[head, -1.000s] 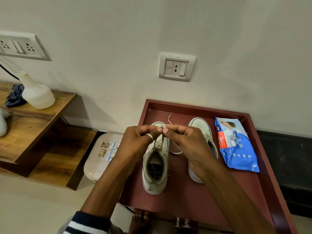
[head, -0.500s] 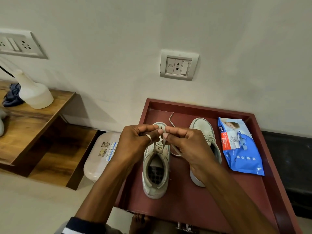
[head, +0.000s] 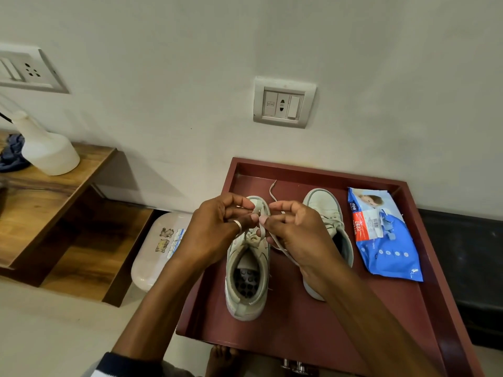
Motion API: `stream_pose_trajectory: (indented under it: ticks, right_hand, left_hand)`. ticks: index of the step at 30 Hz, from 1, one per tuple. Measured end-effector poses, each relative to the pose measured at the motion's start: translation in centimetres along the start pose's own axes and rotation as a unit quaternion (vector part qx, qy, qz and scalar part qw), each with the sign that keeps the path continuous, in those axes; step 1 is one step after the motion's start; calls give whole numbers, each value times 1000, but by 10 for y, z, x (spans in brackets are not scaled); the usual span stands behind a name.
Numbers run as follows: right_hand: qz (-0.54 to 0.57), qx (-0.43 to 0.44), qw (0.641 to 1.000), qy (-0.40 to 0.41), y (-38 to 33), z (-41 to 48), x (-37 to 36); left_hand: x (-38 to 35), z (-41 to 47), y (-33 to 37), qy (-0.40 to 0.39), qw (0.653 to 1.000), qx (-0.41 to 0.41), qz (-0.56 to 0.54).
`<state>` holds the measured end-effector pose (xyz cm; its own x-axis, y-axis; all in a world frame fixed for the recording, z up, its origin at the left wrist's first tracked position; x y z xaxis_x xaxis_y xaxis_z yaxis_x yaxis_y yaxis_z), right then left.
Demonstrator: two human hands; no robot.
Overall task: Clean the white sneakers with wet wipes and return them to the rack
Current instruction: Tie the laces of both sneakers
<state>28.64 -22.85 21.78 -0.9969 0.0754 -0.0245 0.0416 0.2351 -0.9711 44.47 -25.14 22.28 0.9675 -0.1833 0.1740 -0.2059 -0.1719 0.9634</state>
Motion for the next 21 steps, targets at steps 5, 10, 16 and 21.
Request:
stream_pose_trajectory:
  ticks: [5, 10, 16, 21]
  right_hand:
    - [9, -10, 999, -32, 0, -1, -4]
    - [-16, 4, 997, -75, -2, -3, -7]
    - [-67, 36, 996, -42, -6, -2, -7]
    - [-48, 5, 999, -26, -1, 0, -6]
  left_hand:
    - [3, -1, 2, -6, 1000, -11, 2]
    - [7, 3, -3, 9, 999, 25, 22]
    - [2, 2, -3, -38, 999, 33, 14]
    - [4, 1, 2, -44, 996, -15, 80]
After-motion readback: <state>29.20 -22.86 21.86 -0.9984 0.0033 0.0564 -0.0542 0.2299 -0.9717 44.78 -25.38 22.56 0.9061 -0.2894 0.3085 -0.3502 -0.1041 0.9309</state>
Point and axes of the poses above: each hand's wrist, its own z-axis towards the middle knuckle, its own x-axis out of the back of the hand, y = z × x, the point moved 5 cm from there along z, towards the middle knuckle, and after that the axes turned 3 degrees about x, right-handed, at the moved point
